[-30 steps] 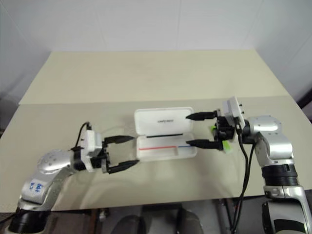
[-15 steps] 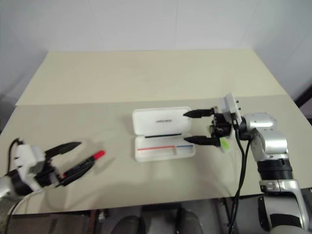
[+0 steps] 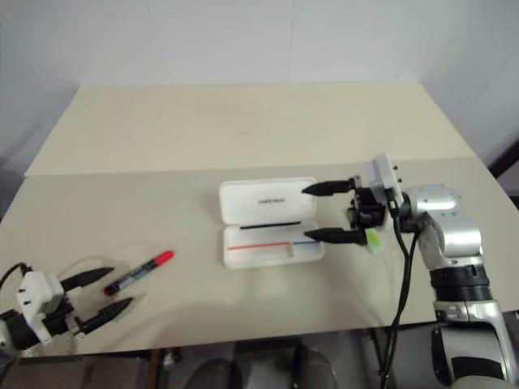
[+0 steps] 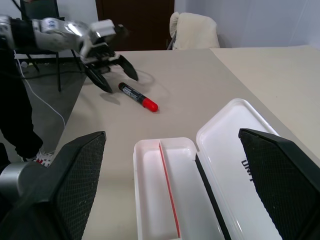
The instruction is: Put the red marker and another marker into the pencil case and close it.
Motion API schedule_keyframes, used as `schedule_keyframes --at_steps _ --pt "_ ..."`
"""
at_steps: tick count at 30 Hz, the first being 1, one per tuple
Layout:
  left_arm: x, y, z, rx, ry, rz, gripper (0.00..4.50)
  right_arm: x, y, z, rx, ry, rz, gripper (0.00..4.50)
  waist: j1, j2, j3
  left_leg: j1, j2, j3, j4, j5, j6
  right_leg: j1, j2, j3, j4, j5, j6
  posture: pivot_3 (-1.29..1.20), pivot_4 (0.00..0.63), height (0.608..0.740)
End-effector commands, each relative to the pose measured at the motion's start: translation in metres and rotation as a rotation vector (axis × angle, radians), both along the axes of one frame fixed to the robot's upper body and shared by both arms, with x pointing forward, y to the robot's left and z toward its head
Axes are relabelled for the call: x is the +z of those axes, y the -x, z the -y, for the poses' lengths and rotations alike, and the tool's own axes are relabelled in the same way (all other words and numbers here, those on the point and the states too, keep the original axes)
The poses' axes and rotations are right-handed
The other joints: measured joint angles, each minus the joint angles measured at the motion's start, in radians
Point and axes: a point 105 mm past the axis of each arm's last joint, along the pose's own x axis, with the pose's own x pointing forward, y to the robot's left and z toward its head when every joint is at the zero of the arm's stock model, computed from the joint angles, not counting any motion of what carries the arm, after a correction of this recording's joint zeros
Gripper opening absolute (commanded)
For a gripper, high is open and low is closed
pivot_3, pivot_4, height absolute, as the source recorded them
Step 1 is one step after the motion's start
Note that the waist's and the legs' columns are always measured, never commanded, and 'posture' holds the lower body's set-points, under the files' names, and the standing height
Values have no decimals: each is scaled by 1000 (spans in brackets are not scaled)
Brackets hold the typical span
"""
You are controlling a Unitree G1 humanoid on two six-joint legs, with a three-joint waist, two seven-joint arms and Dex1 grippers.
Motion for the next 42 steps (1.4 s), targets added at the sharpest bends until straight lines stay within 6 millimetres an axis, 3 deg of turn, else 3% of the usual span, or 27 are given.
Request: schedule_keyframes --at_steps 1,10,13,21,28,34,38,42 --pt "0 -9 2 -14 -26 22 4205 11 10 5 19 -9 39 4500 -4 -1 0 0 0 0 0 0 0 -1 0 0 1 0 0 0 150 740" --pt "-12 -32 2 13 -19 16 4205 8 39 10 147 13 33 4500 -3 -1 0 0 0 2 -1 0 0 -3 0 0 4 0 0 0 150 740" --pt "-20 -38 -1 43 -39 -1 3575 7 40 9 156 20 36 4500 -1 -2 -1 0 0 2 -1 0 0 -3 -1 0 4 0 0 0 150 740" --pt "-33 -40 14 15 -62 -20 1008 3 41 12 143 45 31 4500 16 0 -2 3 0 -2 0 3 0 -1 -3 1 5 1 -2 0 150 740" --pt "-2 -46 37 -36 29 107 1008 1 37 20 102 51 29 4500 24 -1 -3 8 2 -4 0 2 2 2 -6 2 5 1 -2 0 150 740" --pt "53 -53 64 -169 104 245 1008 -4 27 24 26 36 21 4500 24 -2 -3 1 -2 -3 0 0 2 -3 -6 -2 6 2 -2 0 150 740" --pt "66 -56 76 -265 86 256 1008 -6 18 31 -56 22 28 4500 21 -1 -3 -1 -2 3 0 0 1 -4 -4 -6 5 2 -2 0 150 740" --pt "72 -63 94 -362 63 243 1008 -10 16 55 -152 39 28 4500 24 -2 -2 -1 -1 5 0 -1 1 -4 -3 -7 4 2 -2 0 150 740"
